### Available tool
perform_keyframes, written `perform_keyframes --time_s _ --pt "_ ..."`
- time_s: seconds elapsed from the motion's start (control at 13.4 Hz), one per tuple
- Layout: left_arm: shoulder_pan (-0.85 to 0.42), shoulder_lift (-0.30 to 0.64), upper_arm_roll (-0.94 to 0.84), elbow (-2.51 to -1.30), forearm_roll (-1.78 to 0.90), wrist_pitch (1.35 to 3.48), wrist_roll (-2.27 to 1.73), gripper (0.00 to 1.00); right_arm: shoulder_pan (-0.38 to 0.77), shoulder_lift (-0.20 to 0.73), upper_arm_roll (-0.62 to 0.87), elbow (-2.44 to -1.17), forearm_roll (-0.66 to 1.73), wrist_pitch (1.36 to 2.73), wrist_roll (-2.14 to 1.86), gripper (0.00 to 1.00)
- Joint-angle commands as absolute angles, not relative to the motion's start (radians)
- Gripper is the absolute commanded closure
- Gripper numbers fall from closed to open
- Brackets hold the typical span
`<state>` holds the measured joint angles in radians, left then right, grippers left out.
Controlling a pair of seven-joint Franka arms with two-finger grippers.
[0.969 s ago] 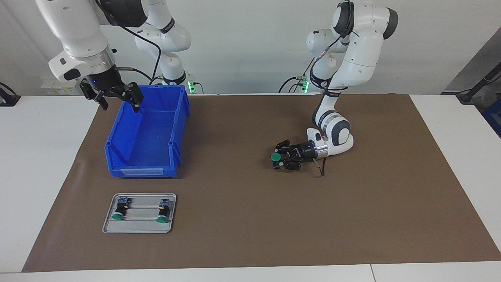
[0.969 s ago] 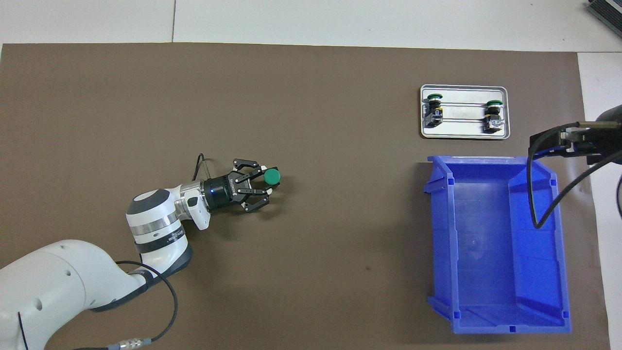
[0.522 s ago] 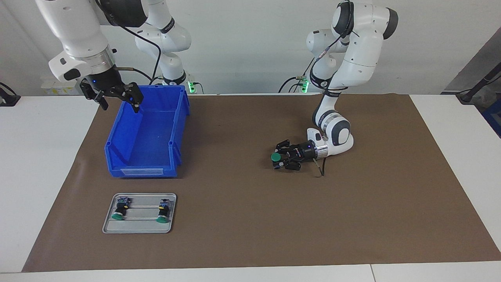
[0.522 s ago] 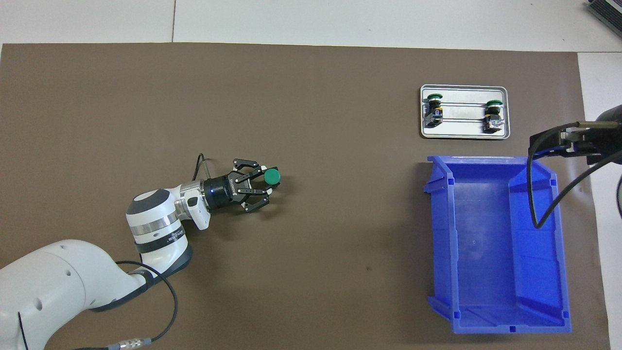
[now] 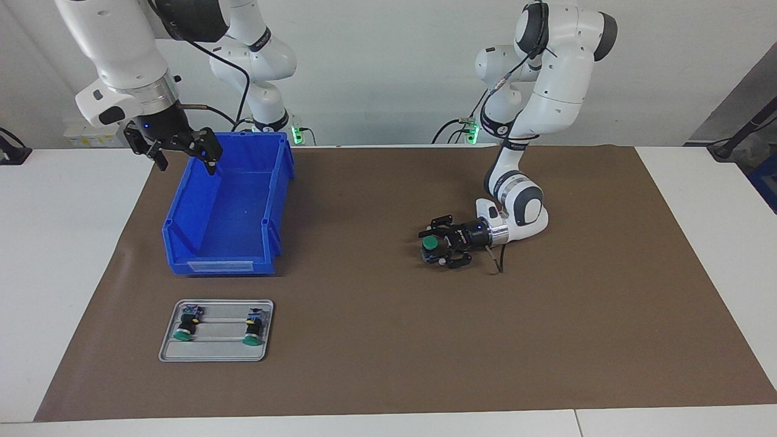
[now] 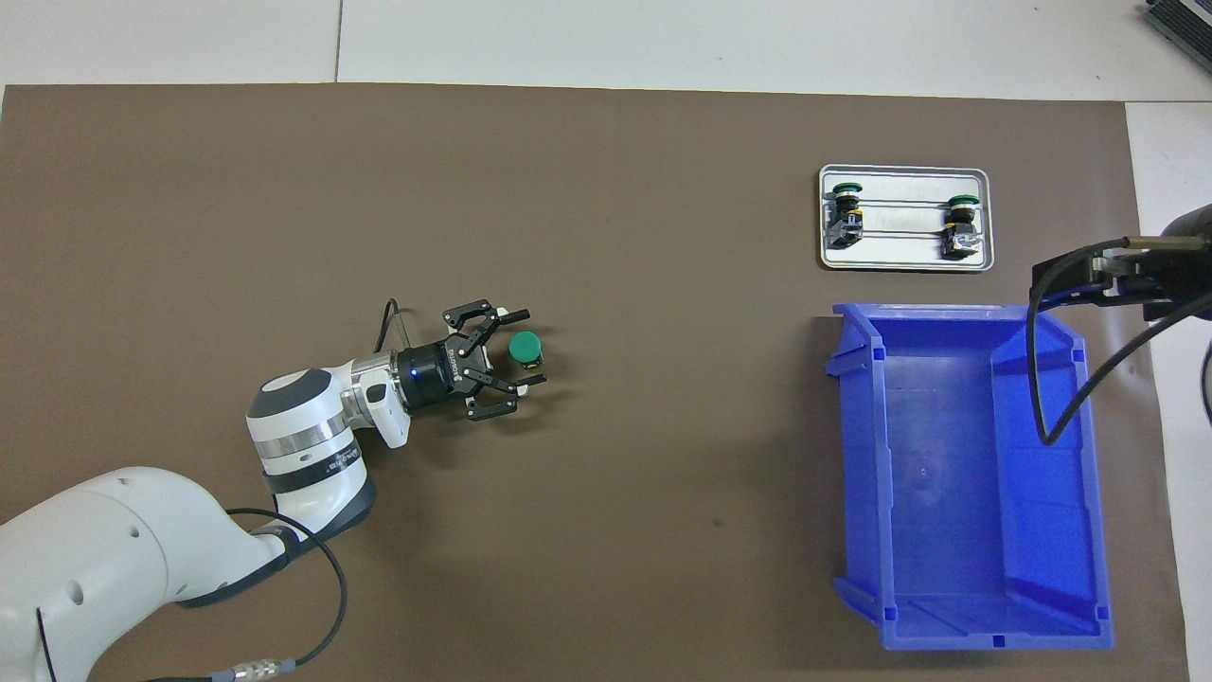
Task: Place and press button with both arms
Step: 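Open the left gripper and lift it away from the button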
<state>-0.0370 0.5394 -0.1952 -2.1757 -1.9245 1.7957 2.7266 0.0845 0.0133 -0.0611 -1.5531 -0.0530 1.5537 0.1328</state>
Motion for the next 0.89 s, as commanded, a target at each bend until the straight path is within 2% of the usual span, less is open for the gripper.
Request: perform_keyframes --time_s 0.0,0.3,0.82 --pt "-0.046 0.604 -0.183 -2.174 -1.959 1.786 2.836 0.0 0.075 -0.002 -0.058 -1.569 -0.026 1.551 0.104 0.0" --pt "-0.043 0.588 -0.181 -2.16 -1.959 1.796 2.797 0.0 0.075 -0.002 -0.058 -1.569 -0.026 1.551 0.104 0.0" --pt "-0.052 0.419 -0.183 -2.079 -1.853 1.936 2.375 0.0 0.075 -0.002 -0.058 -1.569 -0.026 1.551 0.104 0.0"
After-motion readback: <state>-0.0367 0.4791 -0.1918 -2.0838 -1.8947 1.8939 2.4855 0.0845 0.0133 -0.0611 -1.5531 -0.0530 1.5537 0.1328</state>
